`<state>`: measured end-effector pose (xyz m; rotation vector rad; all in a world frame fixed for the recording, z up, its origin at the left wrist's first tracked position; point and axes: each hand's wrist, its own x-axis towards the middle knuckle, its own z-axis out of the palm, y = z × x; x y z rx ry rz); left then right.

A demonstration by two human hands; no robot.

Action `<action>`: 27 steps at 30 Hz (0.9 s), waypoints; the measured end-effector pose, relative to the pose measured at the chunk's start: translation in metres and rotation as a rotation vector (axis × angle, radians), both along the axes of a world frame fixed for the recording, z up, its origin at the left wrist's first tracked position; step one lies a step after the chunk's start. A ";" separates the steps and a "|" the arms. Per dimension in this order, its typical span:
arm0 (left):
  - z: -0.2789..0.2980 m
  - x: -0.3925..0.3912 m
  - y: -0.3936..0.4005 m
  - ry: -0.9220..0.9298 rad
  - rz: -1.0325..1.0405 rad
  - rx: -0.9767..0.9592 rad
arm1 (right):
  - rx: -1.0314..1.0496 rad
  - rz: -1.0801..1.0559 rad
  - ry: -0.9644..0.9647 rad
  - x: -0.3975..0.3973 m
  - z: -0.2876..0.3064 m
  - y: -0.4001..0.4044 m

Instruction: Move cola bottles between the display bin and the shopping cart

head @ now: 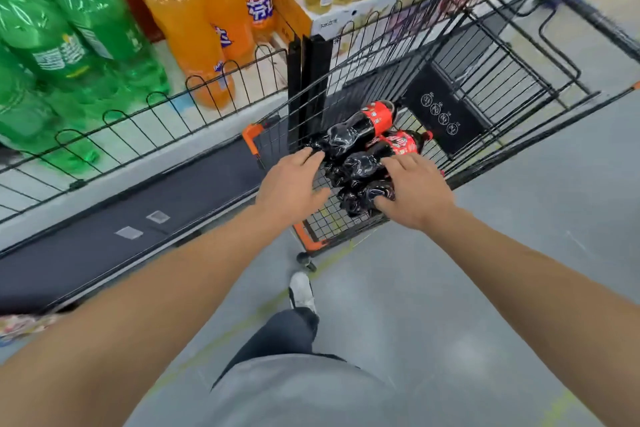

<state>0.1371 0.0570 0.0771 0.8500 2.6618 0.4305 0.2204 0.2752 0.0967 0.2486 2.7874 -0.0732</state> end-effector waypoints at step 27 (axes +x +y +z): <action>-0.164 -0.210 0.215 -0.351 0.386 -0.190 | -0.602 -0.446 -0.180 -0.280 -0.164 0.232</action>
